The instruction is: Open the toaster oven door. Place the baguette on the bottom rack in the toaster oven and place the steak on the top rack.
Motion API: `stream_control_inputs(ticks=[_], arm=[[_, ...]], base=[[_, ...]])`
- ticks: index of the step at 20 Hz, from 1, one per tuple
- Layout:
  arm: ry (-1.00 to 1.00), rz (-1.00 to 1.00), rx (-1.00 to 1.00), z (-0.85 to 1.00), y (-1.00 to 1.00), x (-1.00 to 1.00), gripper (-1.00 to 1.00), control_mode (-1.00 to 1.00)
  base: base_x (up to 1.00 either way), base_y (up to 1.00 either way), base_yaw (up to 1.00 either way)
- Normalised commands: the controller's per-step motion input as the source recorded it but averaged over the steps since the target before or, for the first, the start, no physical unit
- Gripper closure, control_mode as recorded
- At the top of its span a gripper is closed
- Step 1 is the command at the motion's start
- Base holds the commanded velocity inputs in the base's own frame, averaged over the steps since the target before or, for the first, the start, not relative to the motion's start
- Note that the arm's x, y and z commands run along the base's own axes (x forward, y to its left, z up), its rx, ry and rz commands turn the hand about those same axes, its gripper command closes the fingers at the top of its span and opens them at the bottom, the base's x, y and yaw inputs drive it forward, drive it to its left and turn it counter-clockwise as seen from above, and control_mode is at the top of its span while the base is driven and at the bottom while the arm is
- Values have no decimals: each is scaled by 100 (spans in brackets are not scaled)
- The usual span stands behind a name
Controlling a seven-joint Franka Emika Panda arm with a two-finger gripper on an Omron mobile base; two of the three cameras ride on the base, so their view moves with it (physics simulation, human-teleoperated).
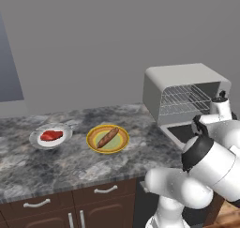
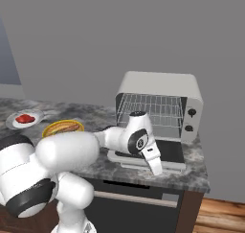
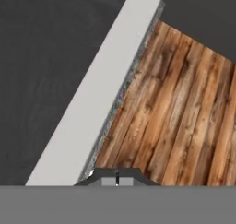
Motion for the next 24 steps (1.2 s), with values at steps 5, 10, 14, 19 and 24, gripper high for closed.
stream_control_inputs(ticks=[5, 10, 14, 19, 24], arm=[[8, 0, 3, -15, -45, -82, 100, -100], [-3, 11, 15, 81, -20, -88, 100, -100], [-12, 19, 11, 93, 0, -48, 100, -100], [-24, 27, 5, 68, 13, -3, 100, -100], [-25, 27, 7, 50, 8, 1, 100, -100]], base=[[0, 0, 0], [0, 0, 0], [0, 0, 0], [0, 0, 0], [0, 0, 0]])
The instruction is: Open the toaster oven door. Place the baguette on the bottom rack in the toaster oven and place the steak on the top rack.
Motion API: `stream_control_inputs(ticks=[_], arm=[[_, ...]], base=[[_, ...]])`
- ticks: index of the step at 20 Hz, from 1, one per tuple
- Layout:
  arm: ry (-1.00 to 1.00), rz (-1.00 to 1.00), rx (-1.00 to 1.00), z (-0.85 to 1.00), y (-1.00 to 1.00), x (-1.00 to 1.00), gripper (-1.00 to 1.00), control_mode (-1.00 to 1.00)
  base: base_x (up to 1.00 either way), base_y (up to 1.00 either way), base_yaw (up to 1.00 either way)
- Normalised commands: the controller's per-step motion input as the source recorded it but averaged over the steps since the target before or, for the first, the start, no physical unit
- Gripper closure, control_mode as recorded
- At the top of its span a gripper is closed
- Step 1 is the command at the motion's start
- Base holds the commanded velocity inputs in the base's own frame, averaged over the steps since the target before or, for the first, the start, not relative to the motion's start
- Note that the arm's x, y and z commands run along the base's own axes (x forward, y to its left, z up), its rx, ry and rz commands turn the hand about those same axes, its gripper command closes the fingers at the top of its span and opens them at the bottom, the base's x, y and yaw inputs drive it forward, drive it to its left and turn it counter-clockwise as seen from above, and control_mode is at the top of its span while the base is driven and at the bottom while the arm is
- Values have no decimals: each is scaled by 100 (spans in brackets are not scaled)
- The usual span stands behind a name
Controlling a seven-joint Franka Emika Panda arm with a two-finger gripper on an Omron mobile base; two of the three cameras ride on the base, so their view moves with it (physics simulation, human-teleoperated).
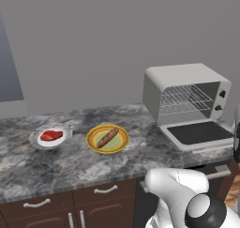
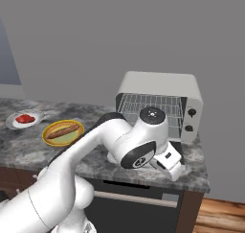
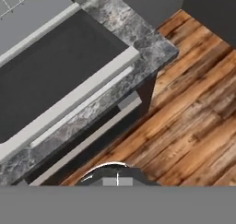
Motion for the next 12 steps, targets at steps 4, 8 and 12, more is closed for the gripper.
stream_control_inputs(ticks=[4, 8, 12], arm=[[-24, 24, 6, 36, 1, 7, 100, -100], [-21, 29, 0, 46, 12, 20, 100, -100], [-27, 20, 0, 34, 16, 21, 100, -100]], base=[[0, 0, 0], [0, 0, 0], [0, 0, 0]])
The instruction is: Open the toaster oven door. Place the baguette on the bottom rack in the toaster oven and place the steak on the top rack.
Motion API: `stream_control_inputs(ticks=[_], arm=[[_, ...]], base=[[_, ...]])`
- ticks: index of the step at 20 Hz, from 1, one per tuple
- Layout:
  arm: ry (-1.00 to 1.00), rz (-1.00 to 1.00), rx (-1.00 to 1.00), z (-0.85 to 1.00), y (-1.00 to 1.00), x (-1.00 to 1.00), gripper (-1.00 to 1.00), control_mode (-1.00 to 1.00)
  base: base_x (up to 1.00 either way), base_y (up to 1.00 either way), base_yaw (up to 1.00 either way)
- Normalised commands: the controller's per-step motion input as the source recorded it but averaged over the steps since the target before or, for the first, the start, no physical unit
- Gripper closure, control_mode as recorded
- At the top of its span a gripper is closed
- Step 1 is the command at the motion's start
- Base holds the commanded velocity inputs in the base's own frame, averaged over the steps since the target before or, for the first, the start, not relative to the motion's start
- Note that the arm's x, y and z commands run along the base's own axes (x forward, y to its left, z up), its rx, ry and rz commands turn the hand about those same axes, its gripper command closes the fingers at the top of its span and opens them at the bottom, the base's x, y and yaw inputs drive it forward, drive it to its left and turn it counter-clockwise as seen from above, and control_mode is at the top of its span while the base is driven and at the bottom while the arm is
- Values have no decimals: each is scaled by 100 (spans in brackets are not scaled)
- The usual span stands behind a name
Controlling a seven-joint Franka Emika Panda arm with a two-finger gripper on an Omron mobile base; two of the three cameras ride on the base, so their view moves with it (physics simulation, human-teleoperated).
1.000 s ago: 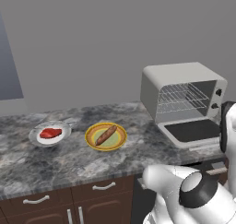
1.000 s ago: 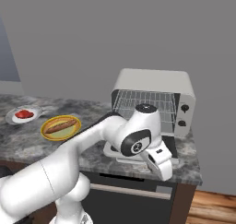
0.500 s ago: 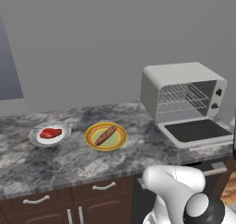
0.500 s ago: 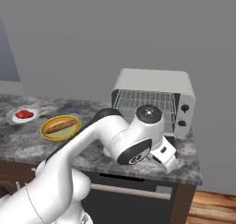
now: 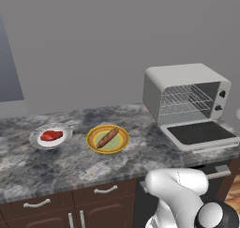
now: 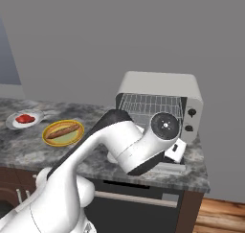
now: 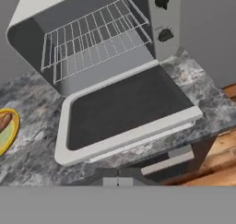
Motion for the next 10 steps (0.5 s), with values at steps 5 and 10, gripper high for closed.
stream_control_inputs(ticks=[5, 10], arm=[[-21, 13, 0, 22, 11, 23, 100, -100], [-8, 3, -2, 7, 12, 39, 100, -100]], base=[[0, 0, 0], [0, 0, 0]])
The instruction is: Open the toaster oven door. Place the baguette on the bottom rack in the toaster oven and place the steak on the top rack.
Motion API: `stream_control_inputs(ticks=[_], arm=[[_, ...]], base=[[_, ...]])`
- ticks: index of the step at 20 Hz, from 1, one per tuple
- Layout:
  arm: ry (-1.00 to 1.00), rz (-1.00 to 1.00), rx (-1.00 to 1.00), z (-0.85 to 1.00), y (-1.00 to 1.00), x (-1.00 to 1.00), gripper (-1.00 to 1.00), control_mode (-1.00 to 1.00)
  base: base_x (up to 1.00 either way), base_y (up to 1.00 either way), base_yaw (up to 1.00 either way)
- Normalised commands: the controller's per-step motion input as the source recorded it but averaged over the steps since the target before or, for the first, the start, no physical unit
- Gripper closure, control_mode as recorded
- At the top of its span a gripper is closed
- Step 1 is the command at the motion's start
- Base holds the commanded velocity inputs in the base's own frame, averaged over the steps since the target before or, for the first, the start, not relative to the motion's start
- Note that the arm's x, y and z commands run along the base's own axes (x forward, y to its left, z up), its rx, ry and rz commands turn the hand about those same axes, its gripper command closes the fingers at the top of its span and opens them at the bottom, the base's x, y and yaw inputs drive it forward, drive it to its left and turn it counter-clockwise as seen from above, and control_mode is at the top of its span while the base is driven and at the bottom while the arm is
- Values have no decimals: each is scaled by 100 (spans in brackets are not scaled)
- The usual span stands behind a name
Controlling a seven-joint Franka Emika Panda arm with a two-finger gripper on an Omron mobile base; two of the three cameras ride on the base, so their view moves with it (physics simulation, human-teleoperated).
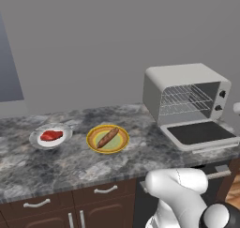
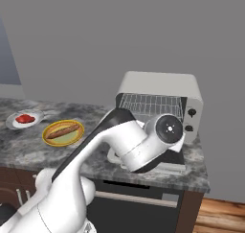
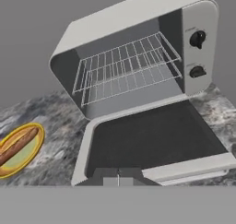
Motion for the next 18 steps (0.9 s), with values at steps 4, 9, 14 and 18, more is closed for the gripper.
stream_control_inputs(ticks=[4, 9, 14, 18], arm=[[-1, 0, -4, 0, 12, 46, 100, -100], [0, 0, -5, 0, 1, 44, 100, -100], [8, 0, -2, 0, 0, 38, 100, -100], [6, 3, 0, -6, 0, 28, 100, -100]], base=[[0, 0, 0], [0, 0, 0], [0, 0, 0], [0, 0, 0]])
